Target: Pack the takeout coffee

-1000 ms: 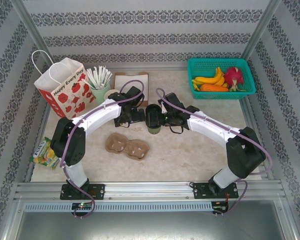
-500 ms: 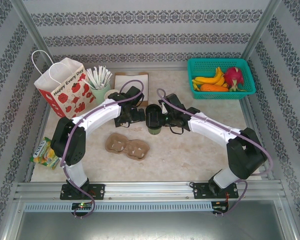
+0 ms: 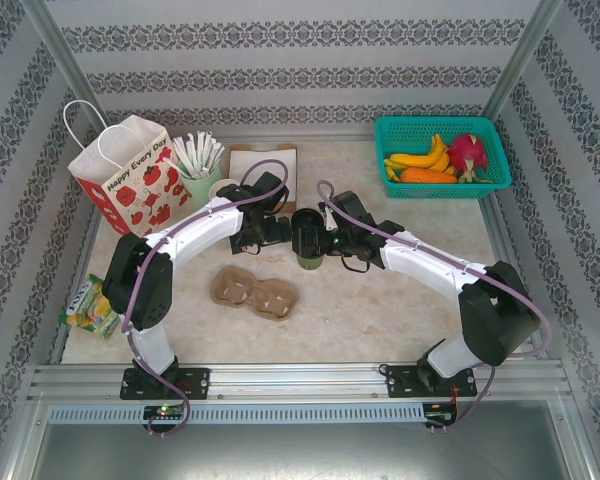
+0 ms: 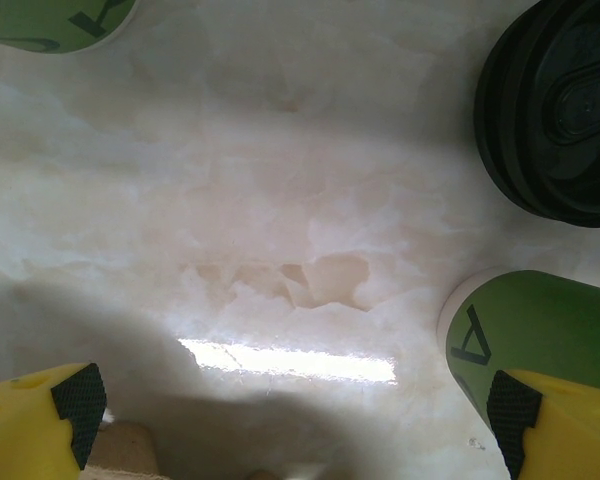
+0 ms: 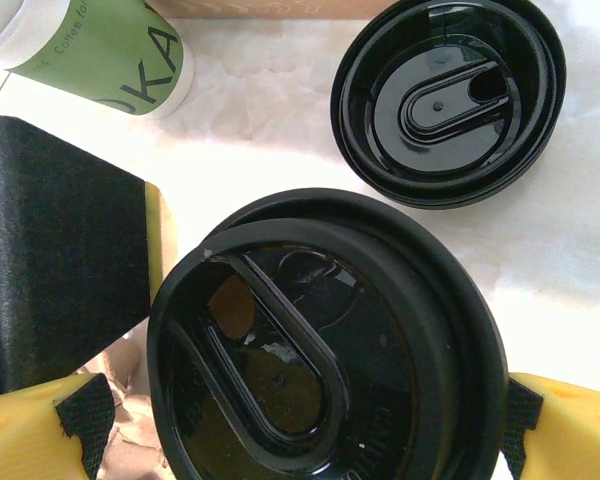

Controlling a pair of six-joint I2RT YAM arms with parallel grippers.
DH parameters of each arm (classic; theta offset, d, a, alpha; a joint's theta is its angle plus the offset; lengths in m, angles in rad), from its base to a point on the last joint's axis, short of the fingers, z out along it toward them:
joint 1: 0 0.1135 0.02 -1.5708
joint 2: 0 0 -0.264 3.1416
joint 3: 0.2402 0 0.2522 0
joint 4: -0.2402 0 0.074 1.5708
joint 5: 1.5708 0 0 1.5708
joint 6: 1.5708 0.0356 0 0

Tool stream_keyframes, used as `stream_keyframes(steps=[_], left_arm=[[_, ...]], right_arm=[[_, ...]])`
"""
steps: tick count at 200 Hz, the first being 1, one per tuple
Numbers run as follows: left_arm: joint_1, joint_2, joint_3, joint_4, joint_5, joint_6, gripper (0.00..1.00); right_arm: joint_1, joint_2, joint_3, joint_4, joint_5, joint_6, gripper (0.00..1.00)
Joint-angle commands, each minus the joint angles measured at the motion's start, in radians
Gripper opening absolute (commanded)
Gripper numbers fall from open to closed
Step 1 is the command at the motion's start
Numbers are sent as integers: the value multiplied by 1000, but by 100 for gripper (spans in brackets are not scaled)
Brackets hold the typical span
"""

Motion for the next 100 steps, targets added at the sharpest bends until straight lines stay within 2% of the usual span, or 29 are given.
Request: stream_keyframes(steps=[1,64,100], left_arm=[[-7,18,22,11,29,2,100],[-7,4,18,18,32,2,100],[-7,-70,-1,52,10,20,100]], right_arm=[[6,43,0,9,19,-33,97],[4,53,-16,2,58,-56,82],[-28,12,-26,-26,90,-55,80]])
